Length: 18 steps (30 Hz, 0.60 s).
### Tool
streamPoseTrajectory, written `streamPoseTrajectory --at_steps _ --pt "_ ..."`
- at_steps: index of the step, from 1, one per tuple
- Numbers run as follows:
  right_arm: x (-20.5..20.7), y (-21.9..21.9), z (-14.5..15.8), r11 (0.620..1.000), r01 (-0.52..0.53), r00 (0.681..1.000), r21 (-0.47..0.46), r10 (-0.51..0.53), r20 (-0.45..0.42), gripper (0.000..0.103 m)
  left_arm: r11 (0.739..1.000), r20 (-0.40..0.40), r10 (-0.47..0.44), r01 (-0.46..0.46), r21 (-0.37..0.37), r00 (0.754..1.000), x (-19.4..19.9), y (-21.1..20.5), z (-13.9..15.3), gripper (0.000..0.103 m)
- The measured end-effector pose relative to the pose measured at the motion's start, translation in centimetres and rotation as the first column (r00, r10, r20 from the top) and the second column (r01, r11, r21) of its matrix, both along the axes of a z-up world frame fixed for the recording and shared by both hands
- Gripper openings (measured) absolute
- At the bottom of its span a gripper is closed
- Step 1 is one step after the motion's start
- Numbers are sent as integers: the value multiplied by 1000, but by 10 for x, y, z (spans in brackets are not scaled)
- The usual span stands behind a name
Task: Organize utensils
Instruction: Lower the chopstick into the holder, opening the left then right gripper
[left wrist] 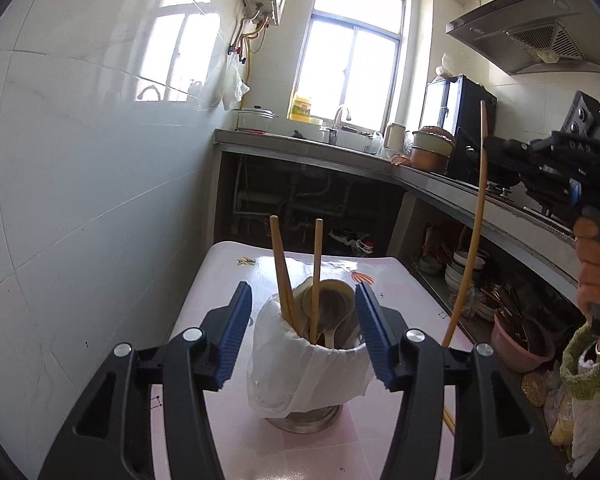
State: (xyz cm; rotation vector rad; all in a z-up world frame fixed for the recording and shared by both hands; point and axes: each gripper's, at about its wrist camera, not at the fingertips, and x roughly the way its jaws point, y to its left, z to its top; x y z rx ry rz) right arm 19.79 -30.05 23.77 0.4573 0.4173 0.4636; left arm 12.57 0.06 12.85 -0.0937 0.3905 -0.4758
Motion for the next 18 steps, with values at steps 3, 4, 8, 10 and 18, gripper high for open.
streamPoseTrajectory --at_steps 3,4,8,10,18 --pt "19 3 7 1000 0 1000 11 0 16 4 1000 -11 12 -12 -2 1000 -5 6 -7 59" --pt "25 5 7 1000 0 1000 12 -1 18 4 1000 -14 15 -15 2 1000 -6 6 -10 60" --pt "44 17 -2 1000 -2 1000 -8 2 8 4 1000 -19 25 -25 16 999 -10 8 -19 64" --pt "52 27 -11 999 -4 1000 -33 4 -6 4 1000 -27 22 -22 17 999 -9 7 -23 65" --pt "61 55 -56 989 -16 998 -147 6 -67 4 1000 -59 13 -12 19 998 -8 9 -37 66"
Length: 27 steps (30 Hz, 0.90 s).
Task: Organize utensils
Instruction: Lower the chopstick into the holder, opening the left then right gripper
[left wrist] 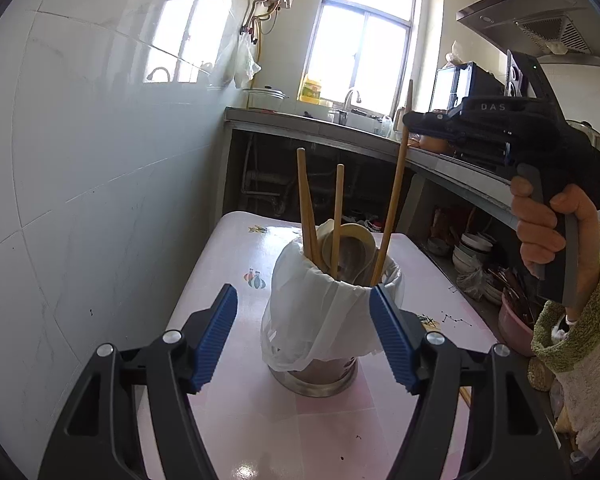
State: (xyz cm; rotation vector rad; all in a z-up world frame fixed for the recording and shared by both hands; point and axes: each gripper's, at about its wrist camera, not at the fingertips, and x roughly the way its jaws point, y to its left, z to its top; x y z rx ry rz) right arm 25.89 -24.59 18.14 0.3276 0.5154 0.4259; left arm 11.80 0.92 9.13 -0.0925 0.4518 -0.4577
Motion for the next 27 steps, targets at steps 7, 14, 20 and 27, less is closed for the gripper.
streamPoseTrajectory --at_steps 7,14,20,27 --pt "-6 16 -32 997 -30 997 -67 25 -70 4 1000 -6 4 -4 2 1000 -2 1 -6 66" --pt "-9 36 -63 984 -47 988 -172 20 -153 4 1000 -13 7 -6 25 1000 -1 -3 -10 67" --pt "-15 33 -60 985 -41 987 -168 14 -159 5 999 -10 6 -6 51 1000 -9 -11 -13 67" --pt "-45 -3 -44 998 -1 993 -62 -6 -119 15 996 -10 -43 43 80 999 -22 -28 -15 70"
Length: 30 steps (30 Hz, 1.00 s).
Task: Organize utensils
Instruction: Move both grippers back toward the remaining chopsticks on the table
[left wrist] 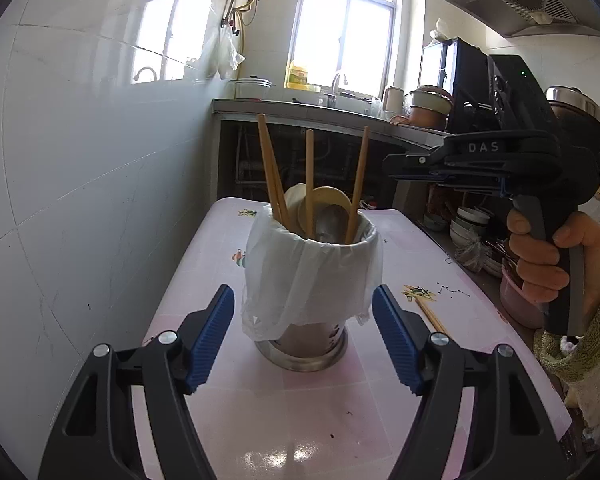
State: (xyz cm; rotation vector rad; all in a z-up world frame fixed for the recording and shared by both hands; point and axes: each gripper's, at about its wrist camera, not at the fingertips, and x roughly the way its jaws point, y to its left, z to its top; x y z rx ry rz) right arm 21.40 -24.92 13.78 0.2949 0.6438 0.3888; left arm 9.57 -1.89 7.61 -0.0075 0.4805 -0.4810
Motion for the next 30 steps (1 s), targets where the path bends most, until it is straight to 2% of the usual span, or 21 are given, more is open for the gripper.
streamPoseTrajectory --at_steps 4,7,9,13,16,19,30 --pt "-39 -37 -3 996 73 997 42 -72 -10 20 998 -10 -63 63 13 998 -9 -16 -4 71" --pt "-68 -62 -23 987 155 986 30 -153 -65 22 992 -36 -123 124 24 992 -16 -33 -13 73" --pt "-84 -73 -51 980 201 969 9 -197 -146 25 986 -70 -158 161 35 985 -17 -47 -23 74" --pt "-107 -81 -118 964 259 911 -53 -262 -318 25 973 -163 -208 222 70 964 -16 -78 -49 74" --pt "-111 -81 -154 959 272 878 -77 -280 -387 23 962 -219 -225 252 108 949 -16 -97 -66 74" --pt "-111 -81 -171 959 268 869 -95 -283 -406 18 956 -261 -230 268 119 938 -14 -109 -77 74" --pt "-95 -69 -187 957 226 879 -183 -281 -384 7 952 -301 -230 278 128 925 -10 -128 -87 74"
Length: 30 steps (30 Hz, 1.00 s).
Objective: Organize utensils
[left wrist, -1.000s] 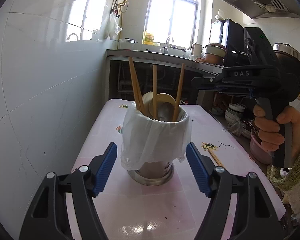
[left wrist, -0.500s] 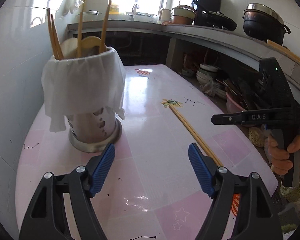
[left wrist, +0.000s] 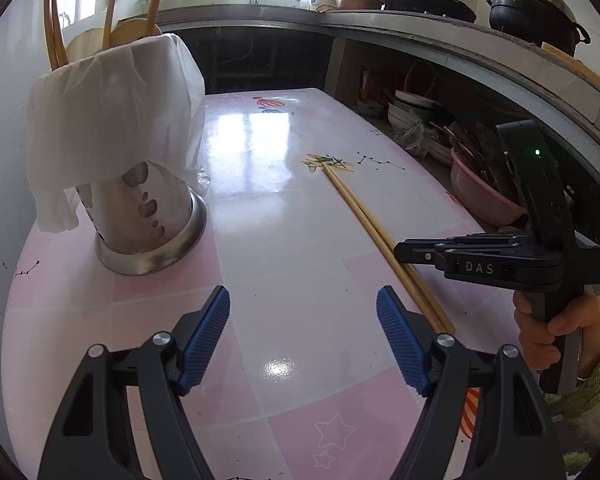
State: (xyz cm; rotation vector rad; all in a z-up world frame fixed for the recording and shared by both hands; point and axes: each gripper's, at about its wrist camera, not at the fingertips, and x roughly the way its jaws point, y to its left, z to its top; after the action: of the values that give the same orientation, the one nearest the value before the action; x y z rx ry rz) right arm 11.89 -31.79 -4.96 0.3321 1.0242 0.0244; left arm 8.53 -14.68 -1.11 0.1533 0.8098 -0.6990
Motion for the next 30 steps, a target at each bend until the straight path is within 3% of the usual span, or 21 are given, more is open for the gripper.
streamPoseTrajectory --at_steps 5,8,17,23,30 --pt "-2 -9 -1 998 50 999 -26 -50 3 4 999 -17 -32 32 -10 999 3 -16 2 74" --pt "-8 -20 -2 996 90 996 4 -90 -5 4 998 -42 -62 60 -32 997 6 -29 2 74" --pt "-26 -42 -4 983 162 987 82 -161 -20 4 989 -186 -137 122 -89 973 24 -77 -17 66" --pt "-29 -46 -4 980 173 985 103 -172 -12 4 995 -181 -102 99 -25 978 37 -107 -26 57" --pt "-34 -48 -5 974 174 984 142 -175 -6 4 994 -104 -56 65 85 993 42 -130 -35 47"
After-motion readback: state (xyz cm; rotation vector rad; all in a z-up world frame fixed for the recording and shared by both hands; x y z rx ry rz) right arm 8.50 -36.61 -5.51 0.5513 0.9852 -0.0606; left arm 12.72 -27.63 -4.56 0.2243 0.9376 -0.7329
